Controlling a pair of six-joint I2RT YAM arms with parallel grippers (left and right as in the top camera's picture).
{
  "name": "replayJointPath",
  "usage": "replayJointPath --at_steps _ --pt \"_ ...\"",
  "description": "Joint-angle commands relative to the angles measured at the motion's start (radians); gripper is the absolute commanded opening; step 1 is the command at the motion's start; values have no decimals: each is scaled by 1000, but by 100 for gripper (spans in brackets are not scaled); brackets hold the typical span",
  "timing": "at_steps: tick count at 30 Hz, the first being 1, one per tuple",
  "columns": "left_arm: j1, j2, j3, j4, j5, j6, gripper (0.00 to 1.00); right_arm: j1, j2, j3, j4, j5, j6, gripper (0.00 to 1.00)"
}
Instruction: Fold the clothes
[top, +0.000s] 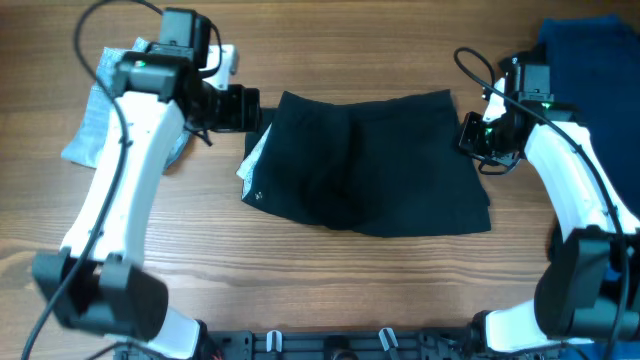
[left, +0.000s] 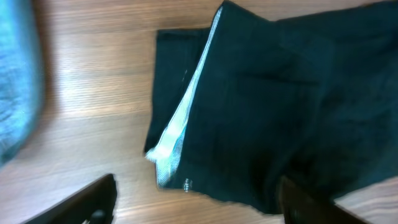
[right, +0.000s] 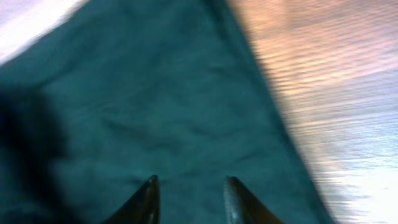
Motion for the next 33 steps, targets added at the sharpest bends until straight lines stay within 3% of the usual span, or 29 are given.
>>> replayJointPath --at_steps 1,9,15,18,20,22,23,29,33 --pt "-16 140 -53 112 105 76 71 12 -13 0 4 -175 -39 26" --pt "-60 311 -53 366 103 156 62 120 57 -95 61 -173 -14 24" --pt "-59 359 -61 379 100 161 54 140 106 -97 91 -169 32 18" --pt "-59 387 -63 328 108 159 41 140 112 -97 93 -158 32 18" --pt "-59 386 -63 269 126 159 28 140 112 -97 93 -136 32 18" --pt "-58 380 -63 190 128 160 7 140 112 -97 92 -128 32 18" --pt "-56 380 -63 132 119 160 4 140 112 -97 93 -128 34 17" --pt "-9 379 -63 -54 82 80 4 140 118 -97 92 -53 104 17" --pt "35 348 -57 -117 167 51 4 140 155 -98 92 -49 132 18"
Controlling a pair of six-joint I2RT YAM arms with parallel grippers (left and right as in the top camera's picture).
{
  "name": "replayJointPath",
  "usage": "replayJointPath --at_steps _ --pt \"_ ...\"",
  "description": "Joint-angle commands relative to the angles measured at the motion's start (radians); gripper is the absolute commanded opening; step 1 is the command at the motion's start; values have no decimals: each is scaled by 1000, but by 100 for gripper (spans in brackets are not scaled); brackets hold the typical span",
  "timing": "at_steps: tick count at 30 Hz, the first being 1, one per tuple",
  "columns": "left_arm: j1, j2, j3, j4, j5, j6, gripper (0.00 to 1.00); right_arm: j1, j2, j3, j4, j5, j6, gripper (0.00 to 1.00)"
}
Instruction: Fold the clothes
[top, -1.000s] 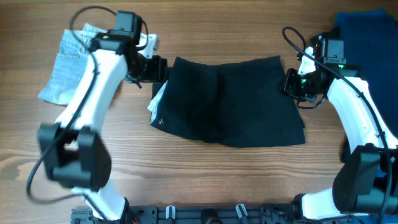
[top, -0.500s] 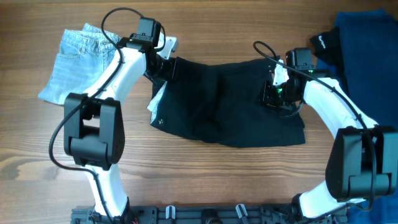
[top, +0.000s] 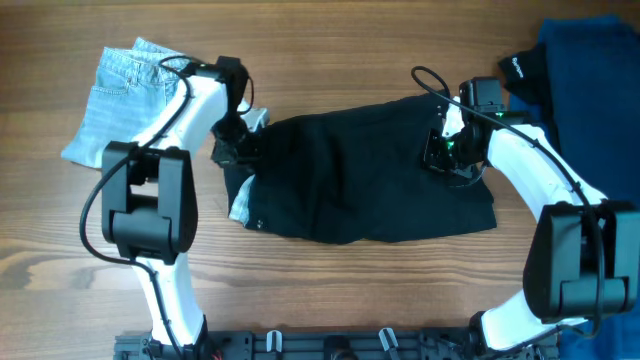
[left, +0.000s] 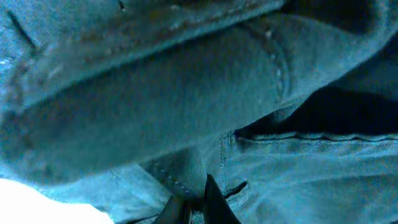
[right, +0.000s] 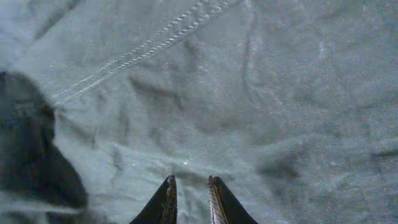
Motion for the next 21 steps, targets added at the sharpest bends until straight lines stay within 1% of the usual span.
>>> replayJointPath --at_steps 1,2,3,5,8,9,13,14,17,18,19,20,21 --pt "53 -46 5 -57 72 -88 4 2 73 -8 2 29 50 18" --pt "75 -66 6 -94 72 -127 4 2 95 -8 2 34 64 18" --pt "92 -81 6 -125 72 -132 4 2 121 -8 2 43 76 17" --pt "121 -100 6 -166 51 -132 4 2 170 -8 3 43 93 12" --pt "147 -104 4 -183 -67 -133 4 2 226 -8 10 43 92 11" --pt "149 -104 3 -174 -104 -144 7 2 236 -8 10 43 92 12" --pt "149 -104 3 -180 -299 -271 16 2 239 -8 21 40 92 12" --pt "149 -104 3 -182 -312 -289 23 2 239 -8 20 40 92 12" --pt "149 -104 -14 -163 -311 -327 63 2 239 -8 20 39 90 13" --pt "150 -104 -37 -129 -303 -341 81 2 239 -8 21 39 90 18" --pt "150 -104 -64 -91 -273 -341 92 2 239 -8 21 39 89 20" --pt "150 -104 -92 -50 -240 -335 98 2 239 -8 21 39 89 21" --pt "150 -104 -138 11 -197 -320 100 2 239 -8 21 39 88 23"
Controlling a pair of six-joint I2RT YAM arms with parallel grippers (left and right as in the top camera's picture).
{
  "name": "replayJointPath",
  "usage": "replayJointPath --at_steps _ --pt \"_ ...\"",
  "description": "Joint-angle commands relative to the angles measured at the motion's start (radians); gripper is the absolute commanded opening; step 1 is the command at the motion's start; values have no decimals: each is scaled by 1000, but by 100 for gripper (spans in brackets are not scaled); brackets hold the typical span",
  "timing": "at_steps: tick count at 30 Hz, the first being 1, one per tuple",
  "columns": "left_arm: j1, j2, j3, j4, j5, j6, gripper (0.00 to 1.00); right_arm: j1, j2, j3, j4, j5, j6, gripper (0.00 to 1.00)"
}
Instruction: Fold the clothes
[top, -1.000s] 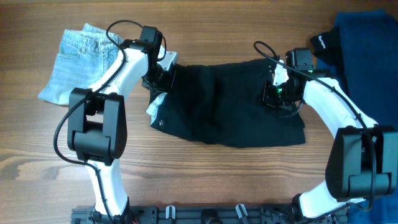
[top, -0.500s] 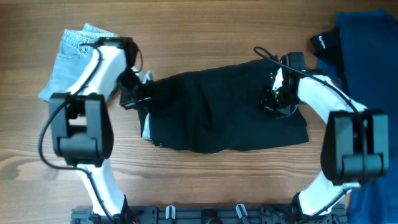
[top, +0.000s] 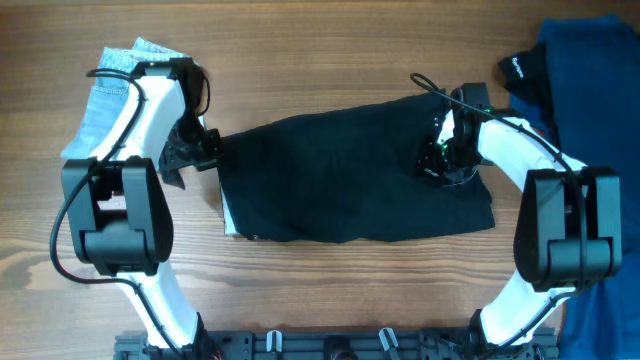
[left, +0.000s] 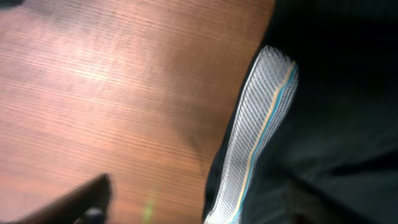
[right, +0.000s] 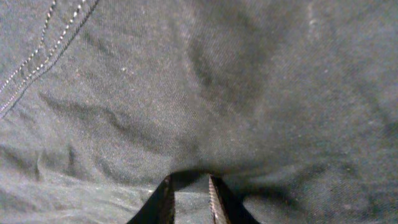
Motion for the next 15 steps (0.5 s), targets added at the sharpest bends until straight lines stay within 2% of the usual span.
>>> replayJointPath --at_steps 1,7,11,15 --pt "6 -18 -136 142 115 0 100 9 87 -31 21 55 -2 23" --pt "0 -16 -420 550 499 107 97 9 87 -31 24 51 -9 24" --pt "-54 -14 -500 678 511 99 88 9 87 -31 25 51 -9 24" --pt "-139 12 -507 735 531 95 66 9 87 -31 25 51 -8 24"
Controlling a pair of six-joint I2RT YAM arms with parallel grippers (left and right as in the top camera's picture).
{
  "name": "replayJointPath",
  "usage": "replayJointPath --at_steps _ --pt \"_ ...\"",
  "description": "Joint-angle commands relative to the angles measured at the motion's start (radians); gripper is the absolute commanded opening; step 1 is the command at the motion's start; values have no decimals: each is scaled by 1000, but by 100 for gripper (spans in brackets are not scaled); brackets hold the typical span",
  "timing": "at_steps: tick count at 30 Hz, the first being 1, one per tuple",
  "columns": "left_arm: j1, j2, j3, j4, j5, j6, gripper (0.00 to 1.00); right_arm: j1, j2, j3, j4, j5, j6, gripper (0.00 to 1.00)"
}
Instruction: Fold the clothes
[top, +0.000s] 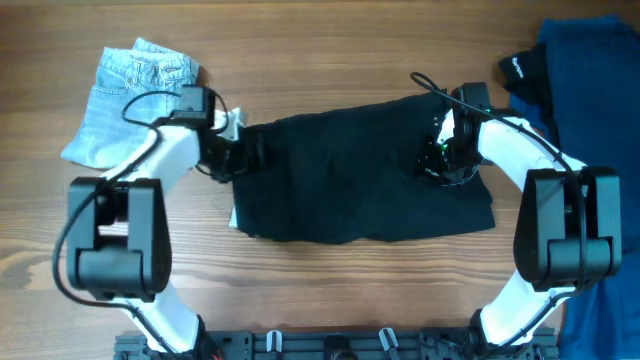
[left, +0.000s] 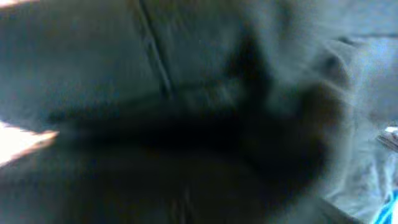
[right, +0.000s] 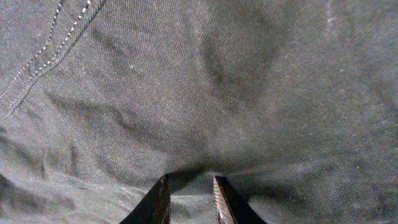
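Note:
Black shorts lie spread across the middle of the table, with a light lining peeking out at the lower left corner. My left gripper sits at the shorts' upper left edge; in the left wrist view only blurred dark fabric shows and the fingers are hidden. My right gripper rests on the right part of the shorts. In the right wrist view its fingers stand close together with a raised fold of black cloth between them.
Folded light-blue jeans lie at the back left. A pile of dark blue clothes and a black item with a white logo lie along the right edge. Bare wood runs in front of the shorts.
My left gripper was open over bare wood beside the shorts' left edge and is now on that edge, its view filled with dark cloth. The right gripper stays put, fingers slightly wider apart.
First both grippers were open just off the shorts' upper corners, the left side folded under. Then both were down on the cloth. Then the shorts lay spread wider to the left with my left gripper open beside them. Now it is back on the edge.

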Motion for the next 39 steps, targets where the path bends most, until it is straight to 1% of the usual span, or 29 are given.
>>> replayJointPath --at_steps 1,2,4,5,7,8,9,11,13,16,20,22,25,29,31,32,33,34,36,38,39 --pt "-101 141 -83 16 41 13 57 9 86 -32 22 62 -9 24" --pt "-115 144 -83 18 40 14 36 9 86 -32 22 62 -8 24" --pt "-118 144 -82 16 40 13 7 9 86 -32 21 62 -9 23" --pt "-114 144 -81 10 40 13 4 9 86 -32 21 62 -9 23" --pt "-97 137 -67 -41 29 15 4 9 85 -30 20 62 -10 17" --pt "-80 125 -47 -97 6 22 4 8 78 -25 16 62 -21 15" --pt "-53 97 -6 -197 -41 39 4 7 60 -17 4 64 -29 13" --pt "-10 28 97 -390 -129 93 4 2 -15 7 -24 67 -47 14" --pt "18 -34 215 -535 -205 101 4 0 -106 23 -32 66 -47 15" --pt "30 -93 405 -692 -267 127 4 0 -214 25 -31 66 -46 20" --pt "3 -106 708 -886 -399 126 4 0 -321 25 -36 66 -45 20" --pt "-32 -107 794 -920 -426 114 4 0 -341 25 -43 66 -42 20" --pt "-111 -104 813 -893 -447 64 4 0 -343 25 -47 43 -38 20" --pt "-269 -15 805 -814 -464 -38 7 0 -343 25 -51 35 -41 20" --pt "-332 48 805 -764 -501 -131 6 0 -343 25 -56 20 -50 20" --pt "-359 80 805 -740 -529 -197 8 0 -343 25 -61 21 -49 20" --pt "-385 117 805 -714 -553 -285 7 0 -343 25 -62 20 -49 20" --pt "-409 149 805 -687 -552 -329 6 0 -343 25 -63 20 -49 20" --pt "-467 222 805 -623 -545 -412 12 0 -343 25 -71 19 -50 20" --pt "-509 261 805 -570 -503 -429 40 0 -343 25 -81 20 -50 20" --pt "-531 273 805 -547 -484 -428 46 0 -343 25 -84 20 -50 20"
